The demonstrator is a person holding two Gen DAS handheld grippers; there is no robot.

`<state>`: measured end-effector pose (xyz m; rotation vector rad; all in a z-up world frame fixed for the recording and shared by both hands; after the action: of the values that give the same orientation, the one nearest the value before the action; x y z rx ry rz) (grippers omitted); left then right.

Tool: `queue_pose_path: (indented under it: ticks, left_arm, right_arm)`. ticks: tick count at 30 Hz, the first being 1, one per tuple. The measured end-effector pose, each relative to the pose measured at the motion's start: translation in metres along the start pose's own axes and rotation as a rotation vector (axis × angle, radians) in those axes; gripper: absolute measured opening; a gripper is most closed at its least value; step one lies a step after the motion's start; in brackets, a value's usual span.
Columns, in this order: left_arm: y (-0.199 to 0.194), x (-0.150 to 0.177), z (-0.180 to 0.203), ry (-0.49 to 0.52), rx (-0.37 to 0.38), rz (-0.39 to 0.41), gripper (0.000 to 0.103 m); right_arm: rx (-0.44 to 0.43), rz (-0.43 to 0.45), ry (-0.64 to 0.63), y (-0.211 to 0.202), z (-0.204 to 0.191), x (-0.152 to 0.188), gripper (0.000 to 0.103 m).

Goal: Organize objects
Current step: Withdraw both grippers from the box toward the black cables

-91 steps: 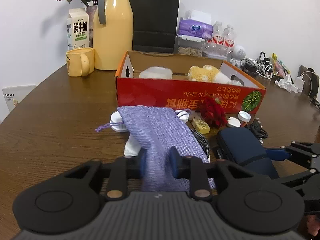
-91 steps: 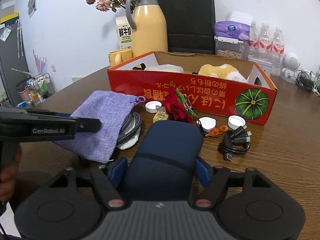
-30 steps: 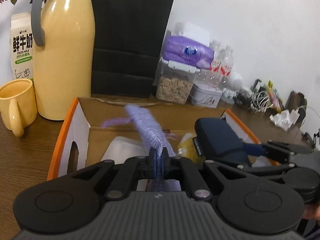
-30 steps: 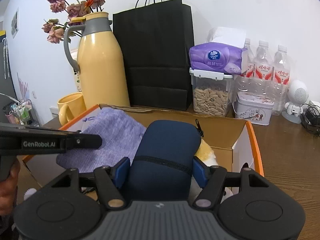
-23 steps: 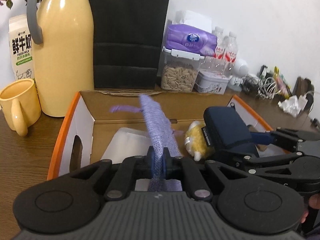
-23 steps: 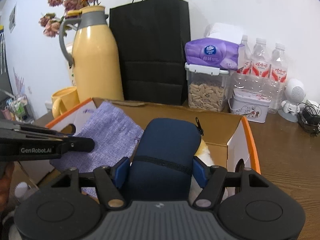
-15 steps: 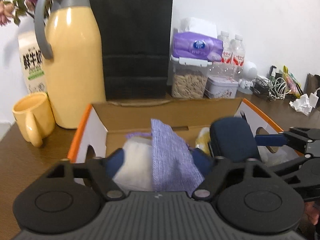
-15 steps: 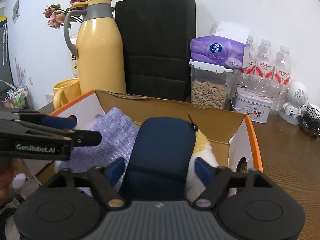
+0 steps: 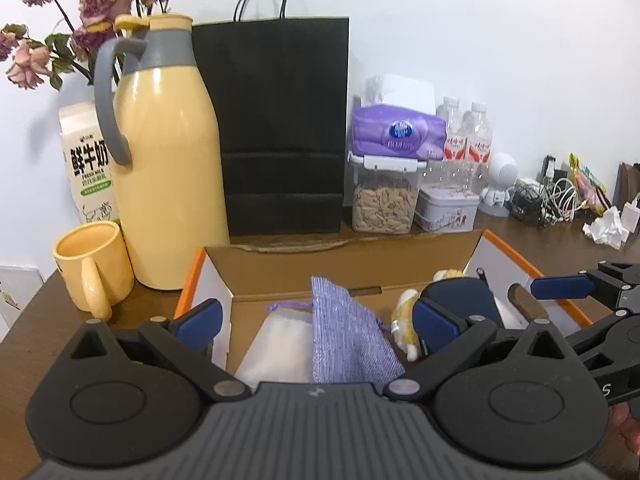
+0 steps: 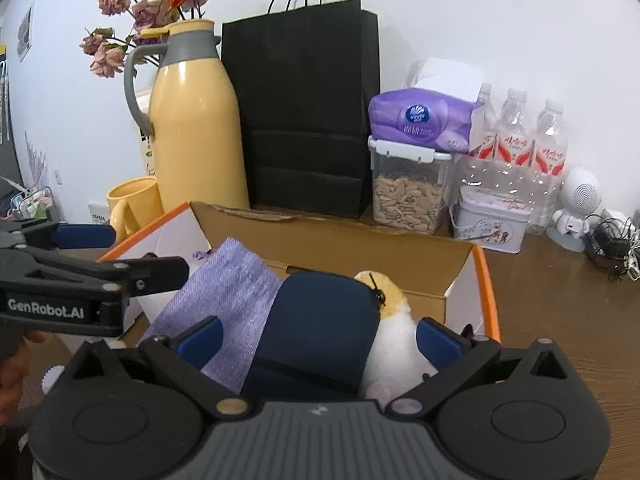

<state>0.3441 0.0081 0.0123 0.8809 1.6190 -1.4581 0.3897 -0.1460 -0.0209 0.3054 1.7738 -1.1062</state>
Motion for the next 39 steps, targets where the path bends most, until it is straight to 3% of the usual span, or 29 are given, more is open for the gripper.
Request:
queue_pose_path:
  ticks: [8,24,39]
  left_arm:
    - [-0.027,-0.007,-0.001,-0.009,-0.004,0.06,0.103]
    - [-0.08,0.004,-0.019,-0.028,0.021,0.092,0.103]
    - [-0.128,0.069,-0.029,-0.046,0.003,-0.022,0.103]
  right_arm:
    - [0.025,0.036,-0.019,-0.024,-0.005,-0.003,0.103]
    - [0.066,0.068,-0.047,-0.069,-0.015,0.015,0.103]
    - [0.059,0.012,0.015,-0.12,-0.021,0.086,0.103]
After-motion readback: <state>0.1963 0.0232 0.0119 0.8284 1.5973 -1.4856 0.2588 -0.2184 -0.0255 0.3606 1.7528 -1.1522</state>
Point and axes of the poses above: each gripper's, at about its wrist camera, not at the fingertips, and y roughly the way its jaws point, z to its right, x to its underside, the point moved 1 cm from there along y, roughly the way its jaws point, and after that the axes turned 7 degrees about -x, right-handed, at the moved point
